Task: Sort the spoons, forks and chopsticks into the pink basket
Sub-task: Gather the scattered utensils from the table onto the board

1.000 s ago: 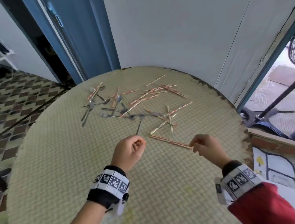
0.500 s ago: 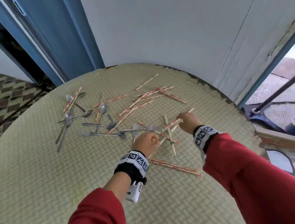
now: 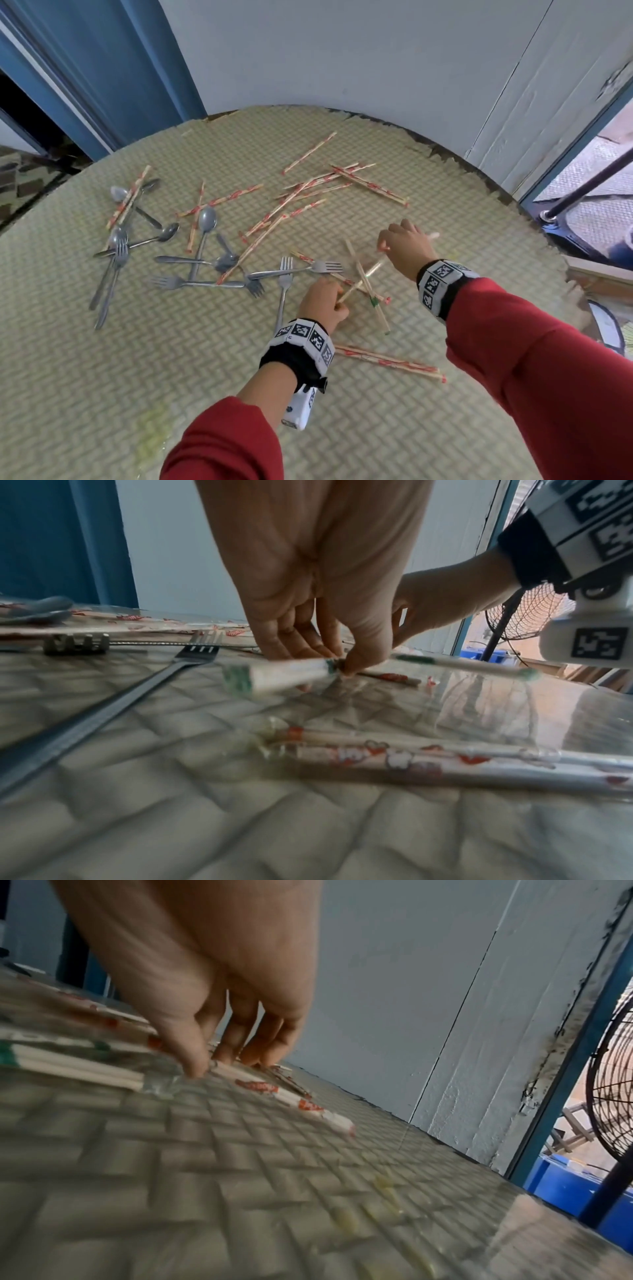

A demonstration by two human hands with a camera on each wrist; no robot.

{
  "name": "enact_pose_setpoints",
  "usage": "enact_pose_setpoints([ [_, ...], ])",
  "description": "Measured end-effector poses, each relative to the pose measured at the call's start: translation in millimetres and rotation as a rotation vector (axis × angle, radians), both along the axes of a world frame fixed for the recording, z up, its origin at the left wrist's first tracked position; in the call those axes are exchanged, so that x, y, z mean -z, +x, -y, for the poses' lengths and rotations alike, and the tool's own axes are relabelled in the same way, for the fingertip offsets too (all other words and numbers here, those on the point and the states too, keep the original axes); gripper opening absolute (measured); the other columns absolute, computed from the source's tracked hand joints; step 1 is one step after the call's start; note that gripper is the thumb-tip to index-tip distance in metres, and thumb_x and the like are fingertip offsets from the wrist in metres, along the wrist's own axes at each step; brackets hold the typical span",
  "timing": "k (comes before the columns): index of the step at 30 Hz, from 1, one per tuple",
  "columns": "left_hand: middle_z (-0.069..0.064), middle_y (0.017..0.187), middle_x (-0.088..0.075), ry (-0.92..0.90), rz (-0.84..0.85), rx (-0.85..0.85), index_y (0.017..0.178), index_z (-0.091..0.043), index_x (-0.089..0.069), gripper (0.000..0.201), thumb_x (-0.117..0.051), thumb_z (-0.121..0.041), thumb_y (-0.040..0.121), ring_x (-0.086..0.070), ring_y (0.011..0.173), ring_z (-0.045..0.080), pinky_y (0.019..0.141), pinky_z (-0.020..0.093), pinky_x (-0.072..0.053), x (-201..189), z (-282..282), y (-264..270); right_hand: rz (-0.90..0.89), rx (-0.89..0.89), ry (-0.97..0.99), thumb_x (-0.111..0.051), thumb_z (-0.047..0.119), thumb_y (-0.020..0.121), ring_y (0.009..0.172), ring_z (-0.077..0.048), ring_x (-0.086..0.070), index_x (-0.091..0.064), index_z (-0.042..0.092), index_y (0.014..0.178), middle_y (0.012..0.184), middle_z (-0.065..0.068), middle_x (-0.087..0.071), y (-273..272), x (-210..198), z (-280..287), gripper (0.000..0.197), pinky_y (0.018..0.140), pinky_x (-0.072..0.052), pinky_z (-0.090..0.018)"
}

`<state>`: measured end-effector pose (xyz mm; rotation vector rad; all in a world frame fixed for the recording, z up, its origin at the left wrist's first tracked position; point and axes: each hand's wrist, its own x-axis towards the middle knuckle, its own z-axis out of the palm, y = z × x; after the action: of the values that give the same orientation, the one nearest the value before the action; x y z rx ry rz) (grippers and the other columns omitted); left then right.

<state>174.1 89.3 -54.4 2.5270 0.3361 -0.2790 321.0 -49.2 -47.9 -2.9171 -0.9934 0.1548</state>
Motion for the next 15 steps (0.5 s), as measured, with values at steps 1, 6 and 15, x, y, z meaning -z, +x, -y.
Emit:
enact_pose_setpoints([
  [1, 0.01, 0.102, -0.05, 0.01, -0.001, -0.004, 0.097, -0.004, -0.056, 0.015, -0.054, -0.014, 0.085, -0.051, 0.096, 0.026, 0.077, 0.03, -0.038, -0.9, -2.2, -1.1, -0.001, 0.011, 0.062, -0.047, 0.01, 0.094, 0.111, -0.026, -0.046, -0.058, 0.018, 0.114, 0.115, -0.005, -0.056, -0.8, -3.1, -1.0, 0.025, 0.093, -0.038, -0.035],
  [6, 0.012, 0.097, -0.048, -0.01, -0.038, -0.1, 0.094, -0.003, -0.048, 0.016, -0.039, -0.016, 0.094, -0.048, 0.087, 0.026, 0.072, 0.033, -0.034, -4.6, -14.3, -14.1, -0.186, 0.217, 0.455, -0.044, 0.015, 0.096, 0.094, -0.032, -0.058, -0.052, 0.009, 0.118, 0.113, -0.016, -0.052, -15.7, -24.6, -12.3, 0.024, 0.078, -0.045, -0.037],
  [15, 0.002, 0.088, -0.044, -0.035, -0.002, -0.025, 0.086, -0.013, -0.042, 0.01, -0.041, -0.018, 0.094, -0.046, 0.078, 0.02, 0.07, 0.029, -0.036, -11.0, -7.0, -39.3, -0.587, 0.298, 0.24, -0.065, 0.03, 0.084, 0.091, -0.021, -0.056, -0.055, 0.009, 0.119, 0.113, -0.011, -0.06, -74.6, -15.7, -36.7, 0.042, 0.066, -0.04, -0.025],
])
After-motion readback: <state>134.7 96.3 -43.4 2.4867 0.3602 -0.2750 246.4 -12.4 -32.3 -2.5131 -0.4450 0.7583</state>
